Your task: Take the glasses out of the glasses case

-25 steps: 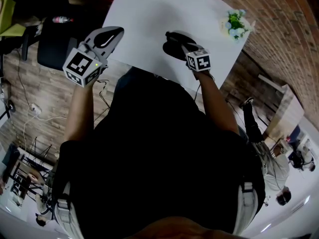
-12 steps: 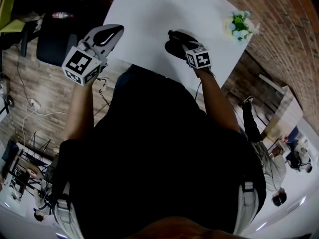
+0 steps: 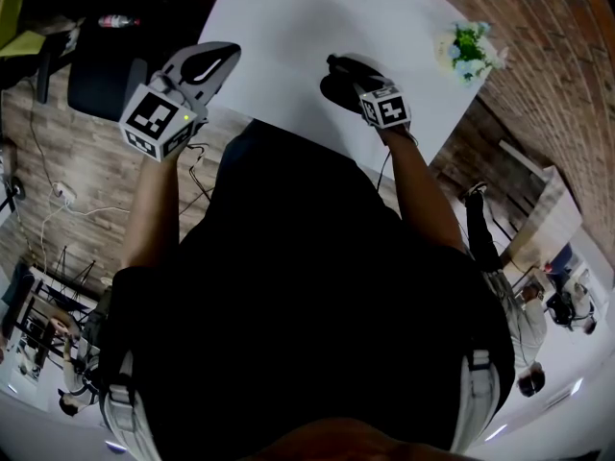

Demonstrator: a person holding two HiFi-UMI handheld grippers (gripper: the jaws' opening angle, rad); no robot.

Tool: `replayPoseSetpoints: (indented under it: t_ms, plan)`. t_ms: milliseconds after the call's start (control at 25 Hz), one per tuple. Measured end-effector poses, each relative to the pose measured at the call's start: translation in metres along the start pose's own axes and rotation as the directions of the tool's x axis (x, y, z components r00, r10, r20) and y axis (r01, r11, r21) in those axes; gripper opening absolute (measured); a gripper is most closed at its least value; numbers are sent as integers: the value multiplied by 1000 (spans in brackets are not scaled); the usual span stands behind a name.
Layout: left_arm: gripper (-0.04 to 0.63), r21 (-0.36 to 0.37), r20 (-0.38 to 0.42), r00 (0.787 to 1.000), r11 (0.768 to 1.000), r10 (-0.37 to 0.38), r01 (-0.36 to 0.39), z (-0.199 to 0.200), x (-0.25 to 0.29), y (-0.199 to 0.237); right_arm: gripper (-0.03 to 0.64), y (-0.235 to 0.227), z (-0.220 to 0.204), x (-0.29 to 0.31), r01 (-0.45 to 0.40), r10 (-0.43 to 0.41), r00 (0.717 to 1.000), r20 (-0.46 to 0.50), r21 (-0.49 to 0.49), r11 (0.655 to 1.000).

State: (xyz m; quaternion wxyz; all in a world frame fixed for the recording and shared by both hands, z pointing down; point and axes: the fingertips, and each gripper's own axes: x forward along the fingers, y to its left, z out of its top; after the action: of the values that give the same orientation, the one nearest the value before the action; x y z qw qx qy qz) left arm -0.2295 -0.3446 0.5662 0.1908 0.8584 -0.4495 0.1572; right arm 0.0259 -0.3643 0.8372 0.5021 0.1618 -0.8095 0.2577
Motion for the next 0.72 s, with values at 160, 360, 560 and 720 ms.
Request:
replayPoseSetpoints:
  t_ms: [160, 360, 560, 720]
  plan:
    - [12, -10, 2, 1000, 1000, -3, 3, -3, 1, 2, 84, -1, -1, 5, -3, 3, 1000, -15, -13, 1000]
    - [12, -38, -4, 1000, 999, 5, -5, -7, 1, 4, 84, 0, -1, 9, -9, 8, 999, -31, -33, 999]
    - [12, -40, 3, 1000, 999, 3, -3, -14, 1, 6, 84, -2, -2, 16, -15, 13, 999, -46, -49, 999]
    - [12, -48, 4, 1000, 999, 7, -7, -16, -2, 7, 84, 0, 1, 18, -18, 14, 998, -61, -70, 997]
